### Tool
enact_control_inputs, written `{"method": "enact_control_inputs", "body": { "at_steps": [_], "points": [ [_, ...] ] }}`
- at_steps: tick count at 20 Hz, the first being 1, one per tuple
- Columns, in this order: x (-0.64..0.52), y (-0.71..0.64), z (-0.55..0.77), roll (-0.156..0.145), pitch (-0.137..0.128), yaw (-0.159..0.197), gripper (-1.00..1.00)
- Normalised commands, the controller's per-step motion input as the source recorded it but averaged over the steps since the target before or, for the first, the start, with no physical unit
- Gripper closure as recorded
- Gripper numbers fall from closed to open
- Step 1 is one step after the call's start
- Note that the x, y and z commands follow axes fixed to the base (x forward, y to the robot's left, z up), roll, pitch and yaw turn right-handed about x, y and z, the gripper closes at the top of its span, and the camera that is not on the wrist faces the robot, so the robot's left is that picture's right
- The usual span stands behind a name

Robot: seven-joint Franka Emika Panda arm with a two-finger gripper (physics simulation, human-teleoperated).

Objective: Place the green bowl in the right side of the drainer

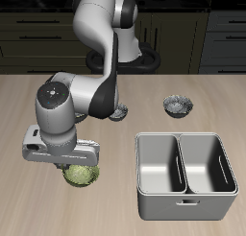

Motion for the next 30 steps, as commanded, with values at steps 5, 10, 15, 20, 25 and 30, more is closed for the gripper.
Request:
{"method": "enact_control_inputs", "body": {
  "at_steps": [5,10,15,20,25,30],
  "points": [
    [-0.14,0.03,0.36,-0.011,-0.035,0.003,1.0],
    [-0.17,0.02,0.61,-0.003,-0.073,0.004,1.0],
    [-0.23,0.04,0.64,-0.012,-0.071,0.0,1.0],
    [-0.17,-0.02,0.62,-0.01,-0.085,0.0,1.0],
    [-0.25,0.06,0.63,-0.001,-0.087,0.0,1.0],
    [-0.15,0.05,0.44,0.002,-0.074,-0.006,1.0]
  ]
}}
